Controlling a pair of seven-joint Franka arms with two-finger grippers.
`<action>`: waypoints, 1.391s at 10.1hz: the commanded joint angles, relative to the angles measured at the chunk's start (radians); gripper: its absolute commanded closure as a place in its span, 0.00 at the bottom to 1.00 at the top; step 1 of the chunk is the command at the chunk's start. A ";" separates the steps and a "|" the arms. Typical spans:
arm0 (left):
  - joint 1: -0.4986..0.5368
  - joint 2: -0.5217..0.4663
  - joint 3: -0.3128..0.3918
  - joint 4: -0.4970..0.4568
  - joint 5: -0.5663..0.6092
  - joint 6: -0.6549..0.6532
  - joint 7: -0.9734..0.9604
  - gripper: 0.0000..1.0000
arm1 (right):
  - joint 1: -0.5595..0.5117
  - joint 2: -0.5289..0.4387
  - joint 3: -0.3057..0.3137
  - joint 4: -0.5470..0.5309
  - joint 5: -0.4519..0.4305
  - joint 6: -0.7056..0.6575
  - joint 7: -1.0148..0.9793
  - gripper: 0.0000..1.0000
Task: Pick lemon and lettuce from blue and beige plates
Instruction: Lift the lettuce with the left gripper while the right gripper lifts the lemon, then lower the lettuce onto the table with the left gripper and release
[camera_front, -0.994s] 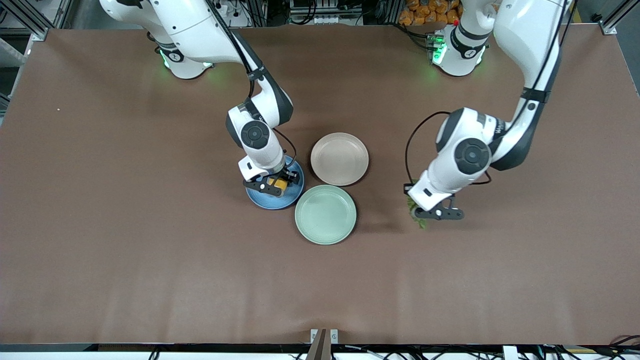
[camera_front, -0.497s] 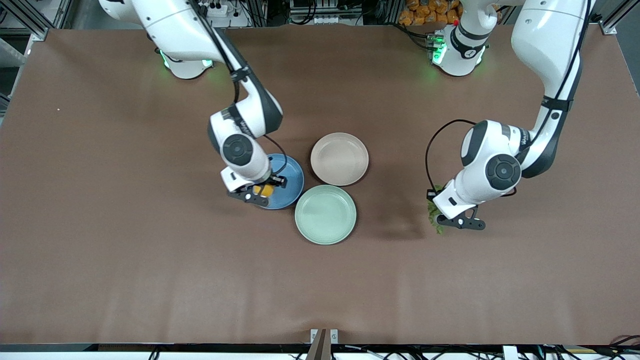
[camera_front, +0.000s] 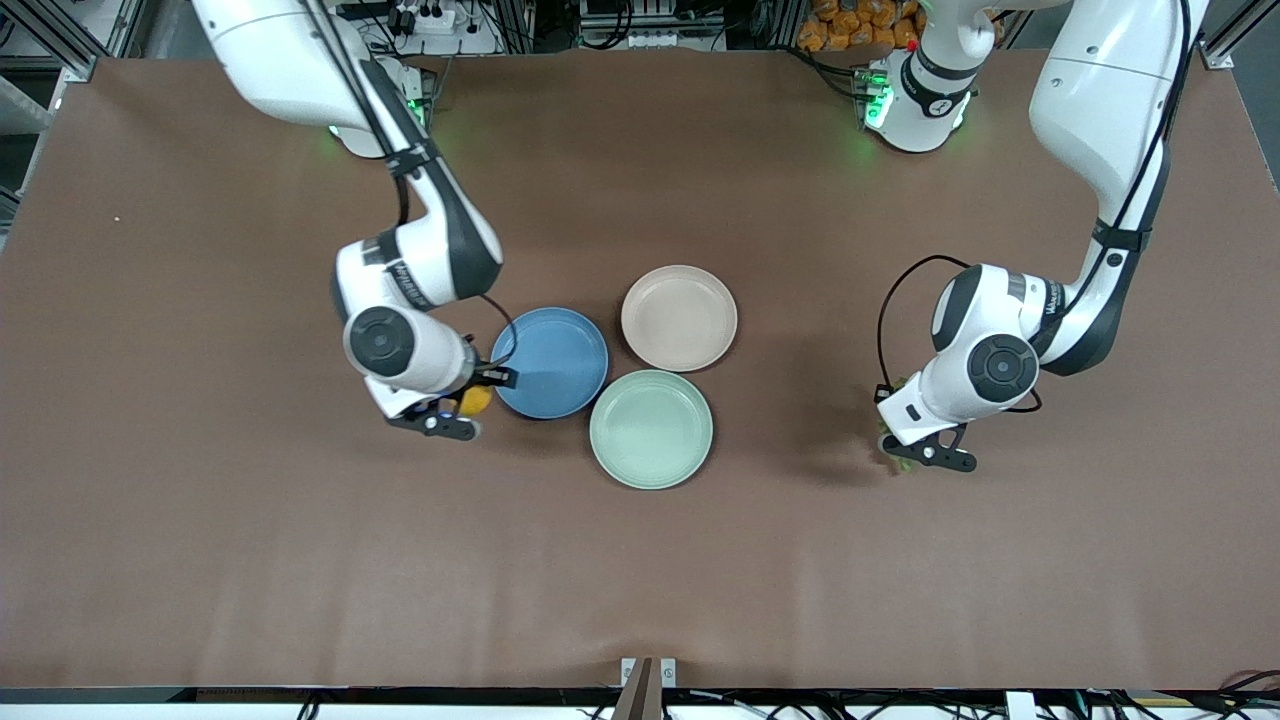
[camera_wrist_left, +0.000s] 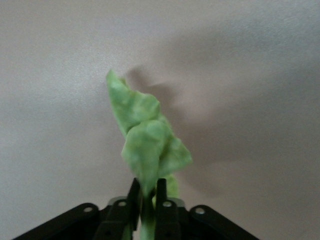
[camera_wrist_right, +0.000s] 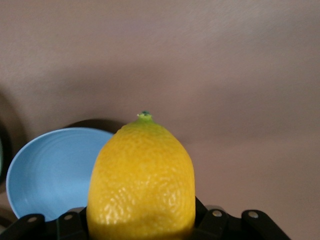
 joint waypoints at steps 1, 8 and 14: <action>0.047 -0.021 -0.010 0.018 0.024 -0.005 0.024 0.00 | -0.058 -0.034 0.002 0.008 -0.021 -0.059 -0.102 0.42; 0.162 -0.222 -0.063 -0.113 -0.029 -0.013 -0.027 0.00 | -0.247 -0.111 0.001 -0.067 -0.079 -0.085 -0.458 0.42; 0.048 -0.482 -0.021 -0.425 -0.137 -0.013 -0.031 0.00 | -0.344 -0.248 -0.005 -0.323 -0.139 0.083 -0.628 0.42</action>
